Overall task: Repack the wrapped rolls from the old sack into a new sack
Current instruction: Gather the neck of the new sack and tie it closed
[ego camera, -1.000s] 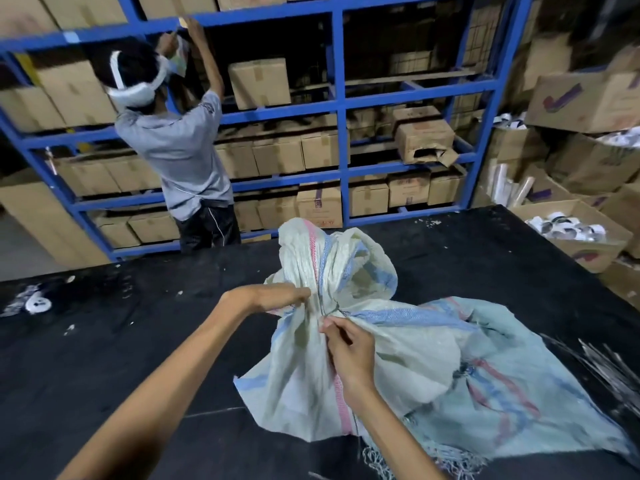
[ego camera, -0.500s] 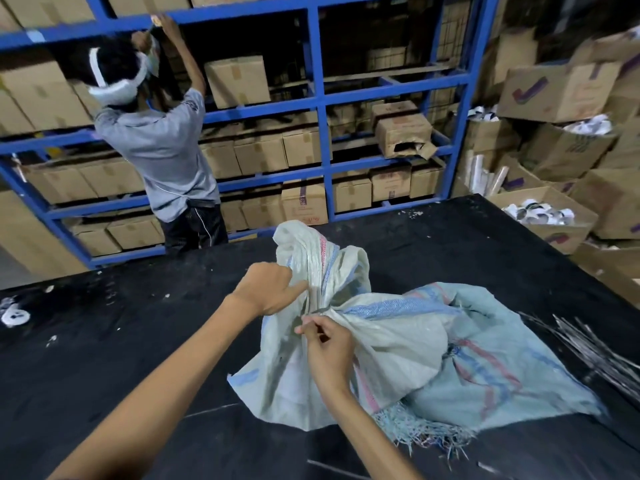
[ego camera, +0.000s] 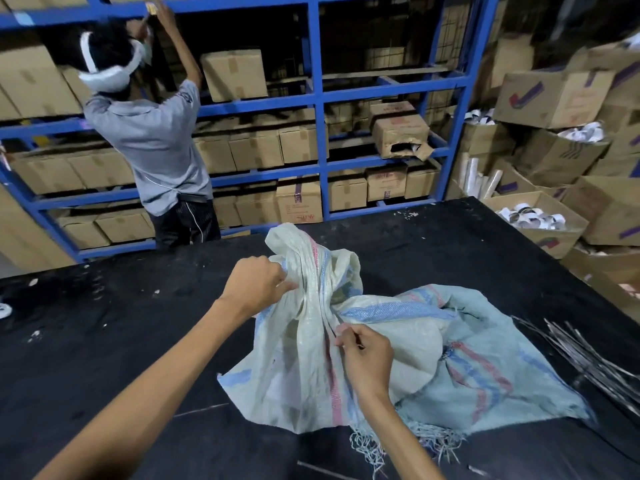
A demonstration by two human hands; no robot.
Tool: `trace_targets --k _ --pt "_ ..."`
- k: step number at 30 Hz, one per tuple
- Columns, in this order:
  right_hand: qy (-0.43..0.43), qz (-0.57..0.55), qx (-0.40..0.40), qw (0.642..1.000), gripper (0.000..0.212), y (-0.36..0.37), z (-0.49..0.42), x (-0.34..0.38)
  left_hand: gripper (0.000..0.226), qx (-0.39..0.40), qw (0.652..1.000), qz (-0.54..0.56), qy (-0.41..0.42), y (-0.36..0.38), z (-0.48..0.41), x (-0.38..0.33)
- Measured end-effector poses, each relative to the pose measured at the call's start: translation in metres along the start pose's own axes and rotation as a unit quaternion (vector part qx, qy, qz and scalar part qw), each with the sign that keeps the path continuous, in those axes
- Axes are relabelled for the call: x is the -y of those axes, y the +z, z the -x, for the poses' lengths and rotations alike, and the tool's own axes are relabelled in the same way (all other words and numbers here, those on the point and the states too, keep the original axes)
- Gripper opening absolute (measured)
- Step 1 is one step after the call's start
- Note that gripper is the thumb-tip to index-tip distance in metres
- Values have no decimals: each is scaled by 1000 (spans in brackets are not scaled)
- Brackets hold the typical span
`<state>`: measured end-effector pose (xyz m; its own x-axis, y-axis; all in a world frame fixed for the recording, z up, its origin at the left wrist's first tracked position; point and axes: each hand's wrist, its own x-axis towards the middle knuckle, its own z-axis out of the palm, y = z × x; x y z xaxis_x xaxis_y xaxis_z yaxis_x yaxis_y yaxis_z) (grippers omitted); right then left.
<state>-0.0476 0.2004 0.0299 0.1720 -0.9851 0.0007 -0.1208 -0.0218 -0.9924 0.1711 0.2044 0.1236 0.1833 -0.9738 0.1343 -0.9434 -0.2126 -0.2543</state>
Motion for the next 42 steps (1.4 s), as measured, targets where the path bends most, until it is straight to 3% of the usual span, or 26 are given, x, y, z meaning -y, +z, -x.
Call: trace_targets --k 4,7,11,13,17,22,24,27,29,30,33,37,42 --pt "-43 -46 33 997 22 18 9 17 61 37 994 101 -34 -6 -7 -10" --pt "-46 -111 34 992 18 49 16 27 48 133 972 189 -39 -22 -4 -6" --pt "-42 -182 37 982 19 73 18 29 34 225 949 220 15 -36 24 9" --pt "-87 -148 65 983 22 80 23 27 30 232 944 231 48 -40 41 5" --pt "-121 -127 110 978 23 82 31 18 30 208 965 142 76 -49 41 -13" --pt "-87 -153 70 982 17 78 23 10 27 209 957 181 90 -54 19 -27" --pt "-50 -162 34 985 23 74 20 13 23 192 927 308 96 -52 8 -30" --pt "22 -190 25 981 27 60 16 16 36 216 803 549 78 -39 -6 -36" --pt "50 -196 11 979 30 45 12 17 41 222 762 605 55 -23 -11 -44" --pt "66 -195 1 979 32 41 10 18 41 218 767 602 46 -14 -11 -46" --pt "144 -180 -14 973 35 24 2 23 33 188 824 528 87 12 -17 -57" --pt "312 -246 79 914 31 -6 -14 31 32 190 868 438 136 28 -16 -61" --pt "335 -223 140 905 31 -27 -26 24 8 111 902 397 132 36 -12 -75"
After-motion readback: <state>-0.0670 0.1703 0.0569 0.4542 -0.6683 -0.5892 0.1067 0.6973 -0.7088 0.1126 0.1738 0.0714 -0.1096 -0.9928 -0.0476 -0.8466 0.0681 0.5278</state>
